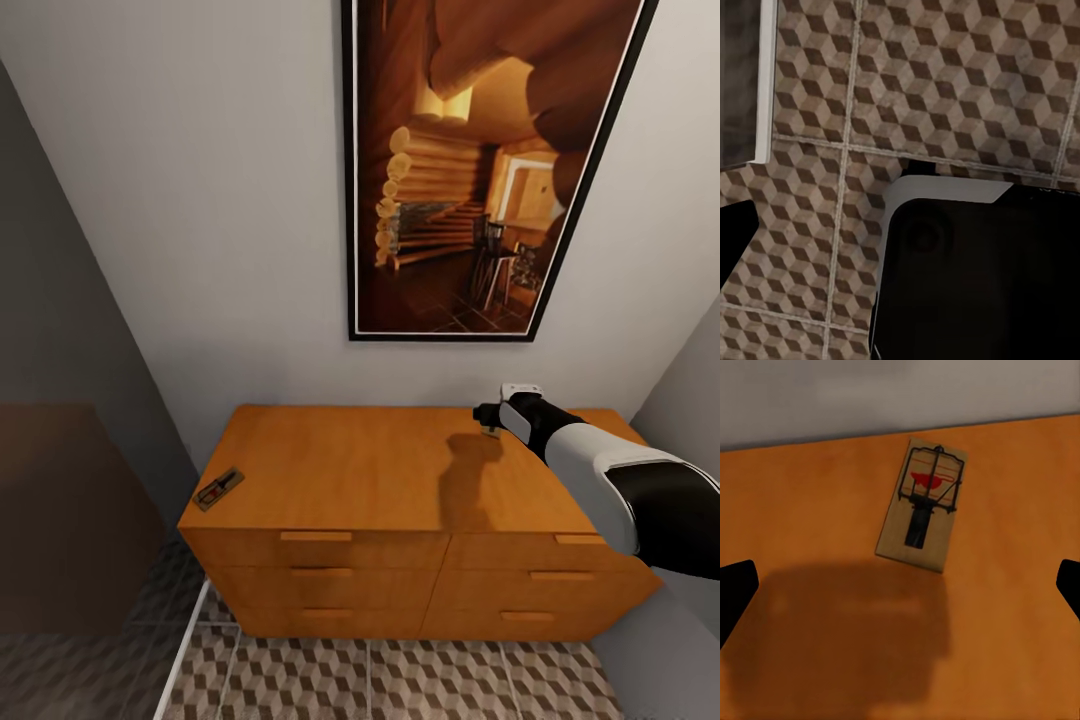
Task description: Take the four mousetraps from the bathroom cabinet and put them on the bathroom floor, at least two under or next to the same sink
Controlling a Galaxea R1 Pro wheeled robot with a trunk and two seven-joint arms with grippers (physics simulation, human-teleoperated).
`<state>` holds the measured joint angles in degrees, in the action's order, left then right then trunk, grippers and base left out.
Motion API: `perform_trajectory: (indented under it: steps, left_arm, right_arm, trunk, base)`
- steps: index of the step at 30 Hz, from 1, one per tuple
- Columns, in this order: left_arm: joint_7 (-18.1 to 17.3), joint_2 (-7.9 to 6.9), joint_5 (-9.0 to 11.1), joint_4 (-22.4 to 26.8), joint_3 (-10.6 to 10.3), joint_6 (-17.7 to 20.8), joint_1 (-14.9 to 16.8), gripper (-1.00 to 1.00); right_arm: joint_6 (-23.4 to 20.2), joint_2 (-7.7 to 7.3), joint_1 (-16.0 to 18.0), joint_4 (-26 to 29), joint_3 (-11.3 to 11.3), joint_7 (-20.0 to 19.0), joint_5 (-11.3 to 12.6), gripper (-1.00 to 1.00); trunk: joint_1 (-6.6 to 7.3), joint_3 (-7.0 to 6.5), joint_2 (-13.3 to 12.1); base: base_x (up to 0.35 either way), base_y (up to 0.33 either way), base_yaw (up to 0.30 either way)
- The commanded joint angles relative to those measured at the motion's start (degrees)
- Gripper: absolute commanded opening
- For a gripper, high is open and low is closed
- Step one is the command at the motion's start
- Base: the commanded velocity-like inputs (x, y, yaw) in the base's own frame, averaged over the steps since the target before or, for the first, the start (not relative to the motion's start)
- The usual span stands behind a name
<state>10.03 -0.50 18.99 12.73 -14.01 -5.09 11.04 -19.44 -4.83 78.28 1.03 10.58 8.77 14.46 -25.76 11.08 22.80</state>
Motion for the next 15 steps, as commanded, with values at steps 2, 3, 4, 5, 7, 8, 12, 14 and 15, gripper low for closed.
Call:
perform_trajectory:
  steps: [2, 3, 4, 5, 7, 8, 12, 14, 15]
  left_arm:
    - [0.26, -0.03, 0.53, 0.01, -0.5, -0.16, 0.04, 1.0]
    - [0.26, -0.03, 0.53, 0.01, -0.5, -0.15, 0.04, 1.0]
    - [0.26, -0.03, 0.53, 0.01, -0.5, -0.15, 0.04, 1.0]
    - [0.26, -0.03, 0.53, 0.01, -0.5, -0.17, 0.04, 1.0]
    - [0.26, -0.03, 0.53, 0.01, -0.5, -0.17, 0.04, 1.0]
    - [0.26, -0.03, 0.53, 0.01, -0.5, -0.18, 0.04, 1.0]
    - [0.26, -0.03, 0.53, 0.01, -0.5, -0.16, 0.04, 1.0]
    - [0.26, -0.03, 0.53, 0.01, -0.5, -0.17, 0.04, 1.0]
    - [0.26, -0.03, 0.53, 0.01, -0.5, -0.17, 0.04, 1.0]
  right_arm:
    - [-0.34, -0.01, 0.03, 0.11, 0.49, 0.2, 0.57, 1.0]
    - [-0.34, -0.01, 0.03, 0.11, 0.49, 0.2, 0.57, 1.0]
    - [-0.34, -0.01, 0.03, 0.11, 0.49, 0.2, 0.57, 1.0]
    - [-0.34, -0.01, 0.03, 0.11, 0.49, 0.2, 0.57, 1.0]
    - [-0.34, -0.01, 0.03, 0.11, 0.49, 0.2, 0.57, 1.0]
    - [-0.32, -0.01, 0.03, 0.11, 0.49, 0.2, 0.57, 1.0]
    - [-0.27, -0.01, 0.03, 0.11, 0.5, 0.2, 0.57, 1.0]
    - [-0.27, -0.01, 0.03, 0.11, 0.5, 0.2, 0.57, 1.0]
    - [-0.26, -0.01, 0.03, 0.11, 0.5, 0.2, 0.57, 1.0]
  trunk:
    - [-0.03, 0.3, 0.12]
    - [-0.03, 0.39, 0.12]
    - [-0.03, 0.48, 0.12]
    - [-0.03, 0.57, 0.12]
    - [-0.03, 0.75, 0.12]
    - [-0.03, 0.83, 0.12]
    - [-0.03, 1.07, 0.12]
    - [-0.03, 1.13, 0.12]
    - [-0.03, 1.15, 0.12]
  base:
    - [0.0, 0.0, 0.0]
    - [0.0, 0.0, 0.0]
    - [0.0, 0.0, 0.0]
    - [0.0, 0.0, 0.0]
    - [0.0, 0.0, 0.0]
    - [0.0, 0.0, 0.0]
    - [0.0, 0.0, 0.0]
    - [0.0, 0.0, 0.0]
    - [0.008, 0.0, 0.0]
